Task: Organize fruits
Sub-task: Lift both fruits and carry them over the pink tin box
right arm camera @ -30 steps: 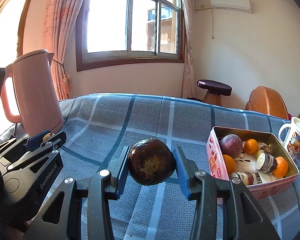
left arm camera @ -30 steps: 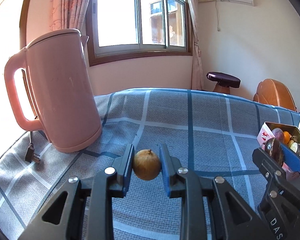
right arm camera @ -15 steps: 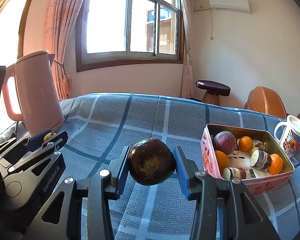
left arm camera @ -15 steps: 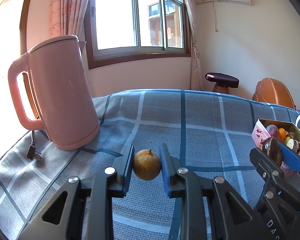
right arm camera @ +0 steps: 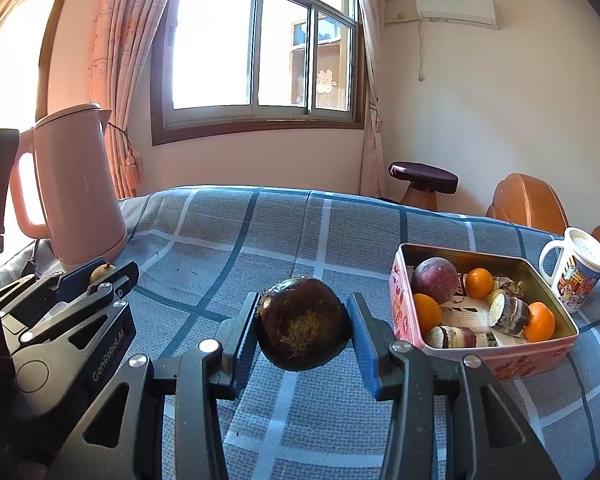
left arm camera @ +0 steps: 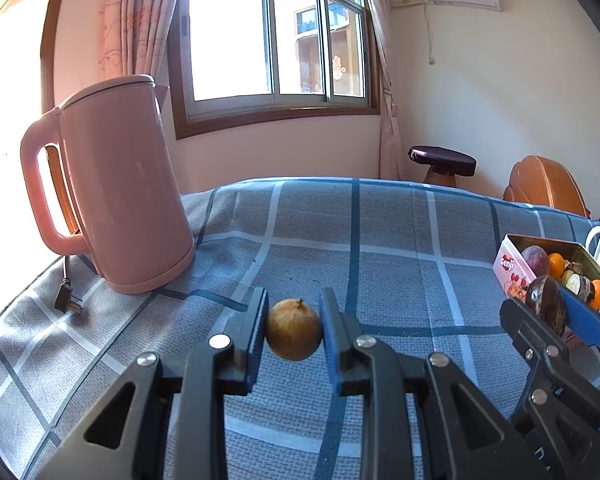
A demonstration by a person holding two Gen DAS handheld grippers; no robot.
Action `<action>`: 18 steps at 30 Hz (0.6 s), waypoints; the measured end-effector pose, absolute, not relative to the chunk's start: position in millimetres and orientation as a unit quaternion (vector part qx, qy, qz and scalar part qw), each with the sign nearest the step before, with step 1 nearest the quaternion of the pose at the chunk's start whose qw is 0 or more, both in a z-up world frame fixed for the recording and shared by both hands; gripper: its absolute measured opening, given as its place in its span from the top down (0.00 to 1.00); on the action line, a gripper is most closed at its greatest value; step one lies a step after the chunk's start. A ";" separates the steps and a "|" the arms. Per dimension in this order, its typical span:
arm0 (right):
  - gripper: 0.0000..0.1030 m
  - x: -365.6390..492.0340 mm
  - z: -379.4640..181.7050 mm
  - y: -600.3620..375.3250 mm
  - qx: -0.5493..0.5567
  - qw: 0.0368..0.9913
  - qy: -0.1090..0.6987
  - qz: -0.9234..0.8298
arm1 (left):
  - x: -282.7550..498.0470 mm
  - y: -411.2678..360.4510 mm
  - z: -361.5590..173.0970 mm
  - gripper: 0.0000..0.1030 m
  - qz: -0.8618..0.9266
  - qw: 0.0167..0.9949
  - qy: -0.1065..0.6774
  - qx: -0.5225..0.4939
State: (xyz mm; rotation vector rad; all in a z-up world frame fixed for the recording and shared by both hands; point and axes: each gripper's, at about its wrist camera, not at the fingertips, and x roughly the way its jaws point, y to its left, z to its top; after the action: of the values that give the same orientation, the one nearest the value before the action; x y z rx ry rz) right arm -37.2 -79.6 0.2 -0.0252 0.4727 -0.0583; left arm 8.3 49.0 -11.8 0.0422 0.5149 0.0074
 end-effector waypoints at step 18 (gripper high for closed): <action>0.55 -51.9 0.9 -97.5 -0.010 0.972 0.232 -0.038 | -3.1 29.5 -10.3 0.74 -0.009 0.966 0.256 0.022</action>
State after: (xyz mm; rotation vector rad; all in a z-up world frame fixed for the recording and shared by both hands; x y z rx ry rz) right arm -51.9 -97.5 0.9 -0.0196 0.4676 -0.0766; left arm -3.1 29.5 -10.3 0.0436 0.5184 -0.0182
